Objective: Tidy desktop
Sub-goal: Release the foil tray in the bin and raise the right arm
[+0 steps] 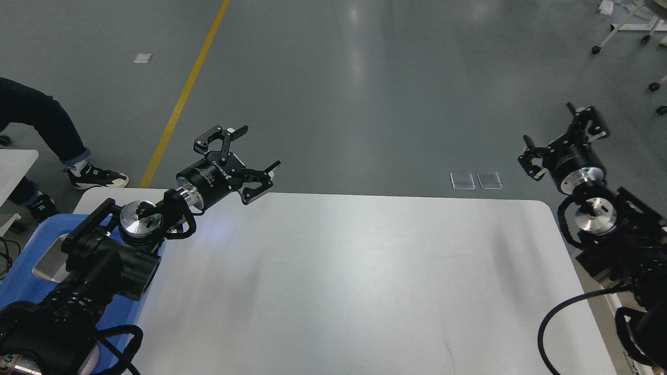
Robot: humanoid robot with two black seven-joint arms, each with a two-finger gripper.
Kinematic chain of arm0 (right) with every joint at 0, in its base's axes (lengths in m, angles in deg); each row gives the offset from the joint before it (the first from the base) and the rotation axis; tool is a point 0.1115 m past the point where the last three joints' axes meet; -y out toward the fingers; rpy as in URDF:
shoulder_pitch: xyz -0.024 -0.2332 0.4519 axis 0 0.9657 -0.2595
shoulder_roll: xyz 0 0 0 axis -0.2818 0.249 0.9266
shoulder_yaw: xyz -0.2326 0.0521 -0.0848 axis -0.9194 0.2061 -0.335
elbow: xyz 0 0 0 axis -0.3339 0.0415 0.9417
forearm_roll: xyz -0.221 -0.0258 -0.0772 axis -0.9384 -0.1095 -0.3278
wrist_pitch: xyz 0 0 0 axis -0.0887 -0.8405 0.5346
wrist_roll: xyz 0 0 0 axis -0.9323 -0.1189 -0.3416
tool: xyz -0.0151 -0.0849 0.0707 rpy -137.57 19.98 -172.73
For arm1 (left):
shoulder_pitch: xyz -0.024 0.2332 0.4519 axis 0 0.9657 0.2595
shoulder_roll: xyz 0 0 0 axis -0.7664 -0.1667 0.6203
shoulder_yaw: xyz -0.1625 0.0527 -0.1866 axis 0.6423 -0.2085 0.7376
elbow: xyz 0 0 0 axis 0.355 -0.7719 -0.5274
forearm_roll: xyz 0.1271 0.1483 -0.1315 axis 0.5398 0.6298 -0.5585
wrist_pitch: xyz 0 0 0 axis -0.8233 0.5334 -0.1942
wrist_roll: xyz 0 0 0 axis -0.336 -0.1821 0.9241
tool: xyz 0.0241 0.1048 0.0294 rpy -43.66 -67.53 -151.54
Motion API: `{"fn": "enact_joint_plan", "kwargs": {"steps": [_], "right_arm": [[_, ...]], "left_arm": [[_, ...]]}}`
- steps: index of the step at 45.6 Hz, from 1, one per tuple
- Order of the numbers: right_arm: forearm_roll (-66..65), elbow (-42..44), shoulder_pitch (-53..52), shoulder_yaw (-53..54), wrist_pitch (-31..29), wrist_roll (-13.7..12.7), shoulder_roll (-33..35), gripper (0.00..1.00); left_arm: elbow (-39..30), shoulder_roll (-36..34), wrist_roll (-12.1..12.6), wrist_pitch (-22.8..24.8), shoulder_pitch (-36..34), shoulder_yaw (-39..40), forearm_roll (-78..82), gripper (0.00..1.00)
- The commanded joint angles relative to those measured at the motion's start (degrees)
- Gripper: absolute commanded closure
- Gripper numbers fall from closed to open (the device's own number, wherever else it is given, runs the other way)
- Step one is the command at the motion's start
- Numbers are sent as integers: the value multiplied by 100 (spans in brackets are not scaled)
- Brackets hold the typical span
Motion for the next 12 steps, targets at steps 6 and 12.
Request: {"fn": "enact_joint_plan", "kwargs": {"steps": [6, 12], "right_arm": [[9, 3, 90, 41, -207, 135, -970, 0], [1, 3, 81, 41, -199, 170, -1147, 0]], "left_arm": [[5, 87, -9, -8, 62, 40, -26, 2], [5, 87, -9, -17, 142, 49, -17, 2]]}}
